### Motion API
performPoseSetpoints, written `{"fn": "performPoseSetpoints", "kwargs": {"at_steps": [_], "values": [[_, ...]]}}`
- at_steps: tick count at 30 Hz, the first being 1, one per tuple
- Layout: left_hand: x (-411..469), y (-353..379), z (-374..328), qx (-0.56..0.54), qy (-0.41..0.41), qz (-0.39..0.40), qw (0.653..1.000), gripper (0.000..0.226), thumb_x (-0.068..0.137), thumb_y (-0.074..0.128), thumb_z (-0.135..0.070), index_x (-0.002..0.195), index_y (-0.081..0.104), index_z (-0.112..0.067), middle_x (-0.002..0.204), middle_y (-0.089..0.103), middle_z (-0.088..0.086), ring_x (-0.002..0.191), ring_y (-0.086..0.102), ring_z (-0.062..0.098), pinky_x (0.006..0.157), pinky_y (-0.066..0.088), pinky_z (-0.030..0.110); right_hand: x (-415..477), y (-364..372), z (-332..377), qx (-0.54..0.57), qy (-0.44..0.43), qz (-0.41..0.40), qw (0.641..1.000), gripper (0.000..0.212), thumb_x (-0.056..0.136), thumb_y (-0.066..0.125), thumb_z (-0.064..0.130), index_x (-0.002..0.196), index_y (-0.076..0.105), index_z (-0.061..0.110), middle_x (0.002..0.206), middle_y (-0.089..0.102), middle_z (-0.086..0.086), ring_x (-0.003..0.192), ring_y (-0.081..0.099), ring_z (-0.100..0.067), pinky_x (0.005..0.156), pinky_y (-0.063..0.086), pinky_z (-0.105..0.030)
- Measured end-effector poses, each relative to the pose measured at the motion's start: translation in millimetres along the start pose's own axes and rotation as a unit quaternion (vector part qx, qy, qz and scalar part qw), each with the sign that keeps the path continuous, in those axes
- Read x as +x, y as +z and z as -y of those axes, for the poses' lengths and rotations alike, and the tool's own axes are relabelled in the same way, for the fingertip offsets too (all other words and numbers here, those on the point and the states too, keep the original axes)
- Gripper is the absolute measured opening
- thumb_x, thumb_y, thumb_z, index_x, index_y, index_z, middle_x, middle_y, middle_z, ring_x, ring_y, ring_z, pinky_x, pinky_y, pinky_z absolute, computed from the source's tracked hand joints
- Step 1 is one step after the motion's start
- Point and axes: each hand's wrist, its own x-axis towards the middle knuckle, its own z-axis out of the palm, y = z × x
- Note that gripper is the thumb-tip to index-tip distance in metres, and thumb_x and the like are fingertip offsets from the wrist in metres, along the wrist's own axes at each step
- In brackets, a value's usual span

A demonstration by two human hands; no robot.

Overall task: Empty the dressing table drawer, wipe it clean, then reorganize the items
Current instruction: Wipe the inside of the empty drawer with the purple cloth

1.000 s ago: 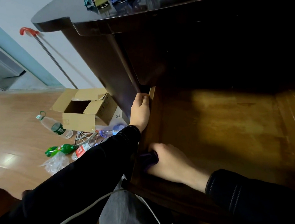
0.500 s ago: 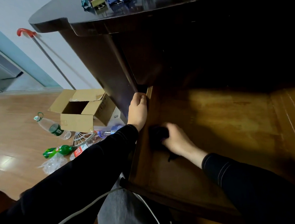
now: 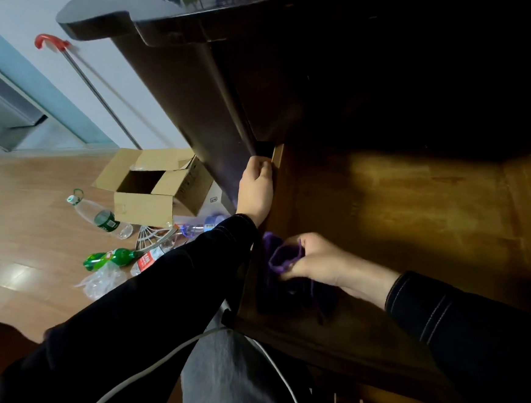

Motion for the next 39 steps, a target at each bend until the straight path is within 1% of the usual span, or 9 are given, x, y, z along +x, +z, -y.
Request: {"fn": "performPoseSetpoints", "kwargs": {"at_steps": [5,9,11,16,20,23,29,33,39], "values": [[-2.7,-2.2,0.6,-0.005,-0.009,0.011,1.000,0.022,0.105,0.039,-0.020,0.112,0.058,-0.010,0.104,0.064,0.007,0.105,0.059,0.030,0.099,0.046,0.045,-1.5,21.7,-16.5,-0.215,0.084,0.057,0.971,0.062,0.081,0.081,0.012,0.137,0.055,0.011,0.127,0.061,-0.007,0.115,0.059,-0.022,0.084,0.046,-0.021],[-2.5,-1.1,-0.7,-0.015,-0.010,0.008,1.000,0.020,0.105,0.040,-0.018,0.109,0.058,-0.011,0.108,0.065,0.011,0.107,0.059,0.032,0.100,0.046,0.046,-7.2,7.6,-4.5,0.011,0.070,0.068,0.995,0.040,0.070,0.089,0.012,0.106,0.072,0.015,0.101,0.076,-0.006,0.099,0.070,-0.022,0.086,0.054,-0.027],[-2.6,-1.3,-0.7,-0.016,-0.011,0.007,1.000,0.020,0.105,0.040,-0.018,0.109,0.058,-0.011,0.108,0.065,0.010,0.107,0.059,0.031,0.101,0.046,0.045,-8.4,0.2,-3.4,0.125,0.099,0.090,0.983,0.043,0.072,0.086,0.008,0.113,0.070,0.007,0.108,0.075,-0.016,0.104,0.071,-0.030,0.097,0.055,-0.040],[-4.7,-2.4,-1.0,-0.015,-0.019,0.013,1.000,0.022,0.105,0.039,-0.021,0.110,0.058,-0.012,0.109,0.066,0.010,0.106,0.060,0.029,0.101,0.047,0.048,-12.8,13.5,-6.4,-0.035,0.163,0.032,0.986,0.053,0.079,0.082,0.014,0.124,0.055,0.009,0.110,0.066,-0.011,0.103,0.065,-0.026,0.095,0.056,-0.040],[-4.4,-1.8,-2.1,-0.016,-0.015,0.011,1.000,0.022,0.105,0.039,-0.019,0.111,0.058,-0.010,0.110,0.065,0.011,0.107,0.059,0.030,0.102,0.046,0.048,-19.4,8.0,-1.0,-0.011,0.146,0.152,0.977,0.065,0.064,0.092,0.023,0.121,0.063,0.011,0.112,0.074,-0.012,0.104,0.071,-0.028,0.096,0.057,-0.044],[-4.5,-2.0,-1.3,-0.012,-0.015,0.009,1.000,0.022,0.105,0.038,-0.018,0.110,0.058,-0.010,0.108,0.065,0.009,0.107,0.059,0.030,0.101,0.046,0.046,-21.5,17.7,2.5,-0.099,0.093,0.105,0.985,0.055,0.066,0.092,0.016,0.116,0.068,0.013,0.109,0.074,-0.009,0.105,0.070,-0.026,0.096,0.056,-0.040],[-2.5,-0.8,-1.2,-0.008,-0.007,0.006,1.000,0.018,0.105,0.040,-0.017,0.107,0.057,-0.012,0.106,0.064,0.007,0.107,0.058,0.031,0.100,0.045,0.044,-27.3,6.4,8.3,0.099,0.020,0.137,0.985,0.030,0.073,0.086,0.006,0.102,0.078,0.012,0.104,0.077,-0.011,0.099,0.074,-0.024,0.087,0.057,-0.028],[-4.2,-2.1,-1.2,-0.006,-0.010,0.011,1.000,0.020,0.105,0.039,-0.019,0.109,0.057,-0.012,0.107,0.064,0.008,0.106,0.059,0.029,0.099,0.045,0.044,-25.0,10.7,3.7,0.044,0.051,0.088,0.994,0.036,0.070,0.088,0.004,0.104,0.076,0.007,0.103,0.077,-0.012,0.101,0.072,-0.028,0.096,0.056,-0.038],[-4.5,-1.5,-2.0,-0.001,-0.009,0.009,1.000,0.022,0.105,0.039,-0.019,0.110,0.058,-0.008,0.105,0.064,0.009,0.106,0.058,0.031,0.099,0.045,0.044,-23.7,13.2,2.3,0.051,0.050,0.090,0.993,0.033,0.069,0.088,0.003,0.100,0.078,0.012,0.101,0.077,-0.010,0.097,0.073,-0.023,0.082,0.057,-0.025]]}}
